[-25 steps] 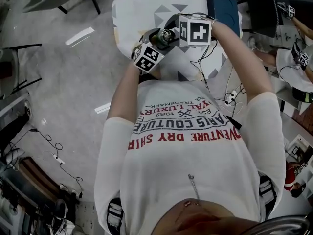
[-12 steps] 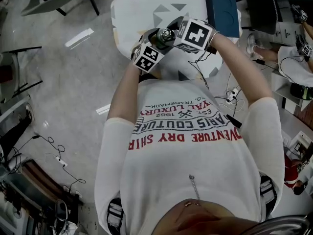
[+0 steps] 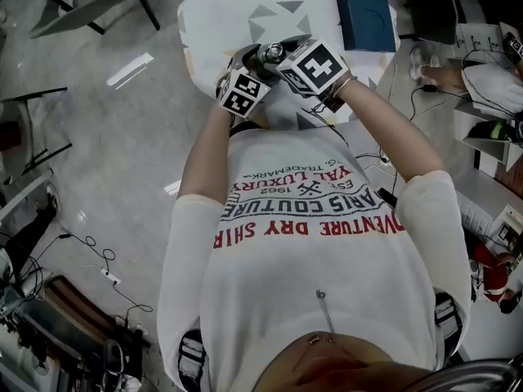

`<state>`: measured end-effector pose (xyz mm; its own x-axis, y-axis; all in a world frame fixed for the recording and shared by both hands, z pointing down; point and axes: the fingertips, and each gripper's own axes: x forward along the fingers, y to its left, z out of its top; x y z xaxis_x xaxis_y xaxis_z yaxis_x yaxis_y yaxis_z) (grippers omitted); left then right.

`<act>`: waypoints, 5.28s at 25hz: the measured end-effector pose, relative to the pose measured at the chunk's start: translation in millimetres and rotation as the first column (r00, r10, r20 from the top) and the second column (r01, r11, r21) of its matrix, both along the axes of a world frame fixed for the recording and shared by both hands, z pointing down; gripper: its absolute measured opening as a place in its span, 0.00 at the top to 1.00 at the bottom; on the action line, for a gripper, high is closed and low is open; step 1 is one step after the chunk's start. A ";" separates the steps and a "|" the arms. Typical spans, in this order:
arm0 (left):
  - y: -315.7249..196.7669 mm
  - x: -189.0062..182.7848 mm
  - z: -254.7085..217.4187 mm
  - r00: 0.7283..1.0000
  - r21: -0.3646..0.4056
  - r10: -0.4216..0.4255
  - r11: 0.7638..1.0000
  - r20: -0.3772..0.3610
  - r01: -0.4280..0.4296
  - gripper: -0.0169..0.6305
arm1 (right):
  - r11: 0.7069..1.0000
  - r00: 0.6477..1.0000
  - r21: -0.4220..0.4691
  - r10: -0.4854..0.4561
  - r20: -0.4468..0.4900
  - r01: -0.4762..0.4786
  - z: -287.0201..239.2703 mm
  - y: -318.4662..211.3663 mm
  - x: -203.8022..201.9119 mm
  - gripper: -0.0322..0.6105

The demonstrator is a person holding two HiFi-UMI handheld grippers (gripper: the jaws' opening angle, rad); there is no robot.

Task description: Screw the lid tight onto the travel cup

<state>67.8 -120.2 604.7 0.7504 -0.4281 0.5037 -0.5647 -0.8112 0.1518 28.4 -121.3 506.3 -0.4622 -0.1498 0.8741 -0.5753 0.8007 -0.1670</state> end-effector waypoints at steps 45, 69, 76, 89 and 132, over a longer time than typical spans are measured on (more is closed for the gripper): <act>1.1 -0.9 4.3 1.000 -0.016 -0.013 1.000 0.016 0.013 0.37 | 0.892 0.891 -0.002 -0.453 -0.041 0.453 5.9 13.1 1.5 0.58; 1.2 0.5 5.3 0.999 0.006 -0.023 1.000 0.033 0.023 0.38 | 0.700 0.739 0.237 -0.651 -0.176 0.673 -12.6 18.6 0.8 0.50; 2.4 0.4 5.2 0.999 0.005 -0.025 1.000 0.036 0.025 0.38 | 0.442 0.455 0.111 -0.851 -0.261 0.890 1.1 25.1 4.9 0.50; 0.9 0.2 6.1 0.999 0.010 -0.023 1.000 0.035 0.023 0.38 | 0.489 0.495 0.082 -0.846 -0.197 0.869 6.2 22.5 1.2 0.58; 1.3 0.6 7.5 0.999 -0.009 -0.015 1.000 0.035 0.016 0.38 | 0.303 0.306 0.061 -0.900 -0.309 0.951 6.9 22.2 9.1 0.53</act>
